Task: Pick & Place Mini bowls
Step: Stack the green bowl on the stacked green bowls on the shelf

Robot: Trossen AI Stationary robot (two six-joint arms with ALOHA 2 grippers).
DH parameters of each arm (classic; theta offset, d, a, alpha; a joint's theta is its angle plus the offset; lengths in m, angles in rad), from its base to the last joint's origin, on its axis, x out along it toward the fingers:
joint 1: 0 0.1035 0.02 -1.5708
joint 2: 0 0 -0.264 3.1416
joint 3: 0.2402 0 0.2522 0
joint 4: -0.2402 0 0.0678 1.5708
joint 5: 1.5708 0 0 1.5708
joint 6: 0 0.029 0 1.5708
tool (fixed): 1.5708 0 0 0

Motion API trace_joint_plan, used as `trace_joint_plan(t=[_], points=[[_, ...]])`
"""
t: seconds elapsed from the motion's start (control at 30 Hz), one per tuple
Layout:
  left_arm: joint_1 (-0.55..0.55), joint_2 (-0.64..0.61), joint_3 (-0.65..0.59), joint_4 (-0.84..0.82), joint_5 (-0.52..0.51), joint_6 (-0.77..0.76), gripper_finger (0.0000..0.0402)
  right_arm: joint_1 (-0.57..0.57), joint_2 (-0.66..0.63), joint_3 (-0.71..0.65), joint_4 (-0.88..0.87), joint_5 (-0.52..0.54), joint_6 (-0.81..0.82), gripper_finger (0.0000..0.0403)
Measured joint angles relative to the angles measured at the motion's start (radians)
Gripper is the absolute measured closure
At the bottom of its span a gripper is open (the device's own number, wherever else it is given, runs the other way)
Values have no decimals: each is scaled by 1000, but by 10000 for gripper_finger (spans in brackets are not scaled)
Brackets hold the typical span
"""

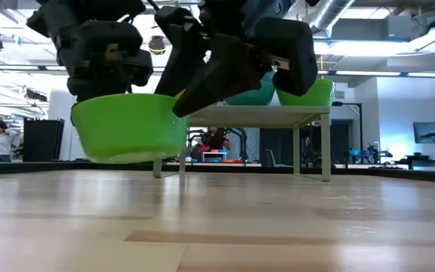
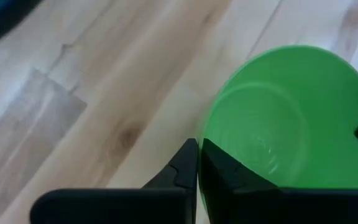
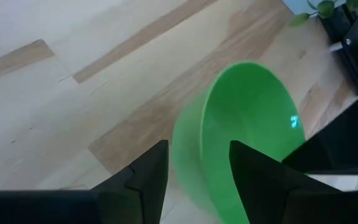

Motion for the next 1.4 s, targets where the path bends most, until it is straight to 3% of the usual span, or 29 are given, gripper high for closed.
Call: trace_joint_plan(t=[0.5, 0.67, 0.83, 1.0, 1.4], points=[[20, 0, 0, 81, 6, 12, 384, -33, 0, 0, -48, -27, 1, 295], [21, 0, 0, 156, 5, 12, 351, -43, 0, 0, -46, -105, 2, 329], [21, 0, 0, 202, 16, 11, 305, -44, 0, -1, -62, -115, 14, 359], [19, 0, 0, 216, 35, 10, 270, -44, 0, -1, -106, -117, 164, 397], [18, 0, 0, 217, 40, 55, 250, 10, -4, -1, -321, -154, 560, 393]])
